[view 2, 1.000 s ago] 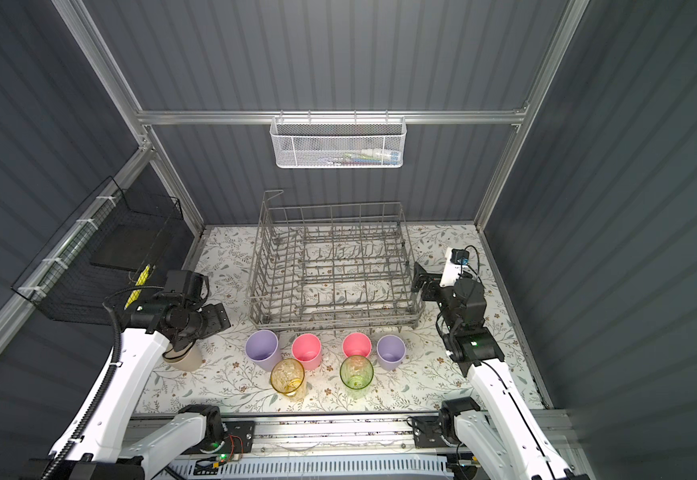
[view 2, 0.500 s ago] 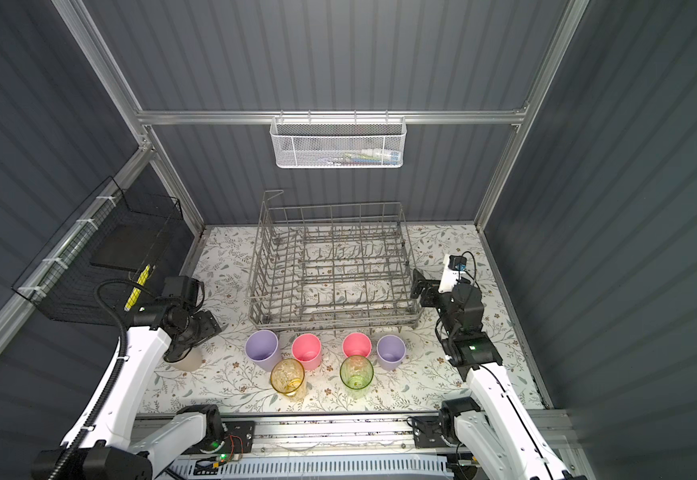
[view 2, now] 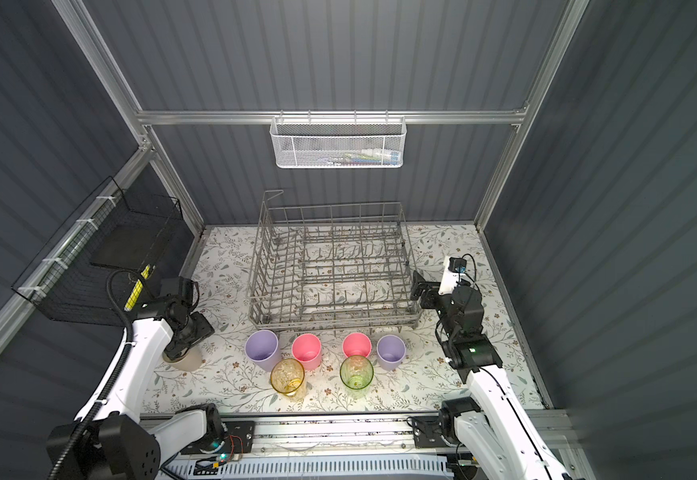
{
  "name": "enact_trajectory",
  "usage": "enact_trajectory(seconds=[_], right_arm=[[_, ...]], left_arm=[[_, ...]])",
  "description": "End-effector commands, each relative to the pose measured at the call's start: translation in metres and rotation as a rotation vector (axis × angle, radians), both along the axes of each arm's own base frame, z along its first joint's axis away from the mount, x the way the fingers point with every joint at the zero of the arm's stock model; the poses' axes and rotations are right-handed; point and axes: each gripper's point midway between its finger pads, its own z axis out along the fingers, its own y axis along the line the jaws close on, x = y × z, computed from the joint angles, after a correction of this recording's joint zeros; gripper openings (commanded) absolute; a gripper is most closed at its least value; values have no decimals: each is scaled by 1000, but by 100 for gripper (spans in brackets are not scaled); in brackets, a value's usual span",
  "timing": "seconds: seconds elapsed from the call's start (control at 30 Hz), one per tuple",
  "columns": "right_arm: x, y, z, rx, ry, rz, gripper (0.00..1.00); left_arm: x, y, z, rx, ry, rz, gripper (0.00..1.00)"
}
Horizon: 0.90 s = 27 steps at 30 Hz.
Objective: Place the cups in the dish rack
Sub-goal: 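Close the left gripper on the rim of the cream cup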
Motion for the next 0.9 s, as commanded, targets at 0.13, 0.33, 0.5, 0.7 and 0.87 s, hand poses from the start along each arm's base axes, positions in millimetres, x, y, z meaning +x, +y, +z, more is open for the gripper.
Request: enact_trajectory(seconds=[0.13,0.33,0.5,0.7,0.87], right_arm=[[1,-1,-2,-8,-3,-5,99],[2,-1,-3,-9,-3,-5,99],[2,-1,-3,-6,0,-6,99],[2,-1,-2,-4,-2,-4,99],[2,0,-3,-2,0,0,99]], left_arm=[[5,6,-16,-8,2,19,62],[5,9,-24,2,11,22,49],[4,11,-28,16,26,24,29],[2,14,-30,37,42,15,17],[3,15,-30,40,34,12,1]])
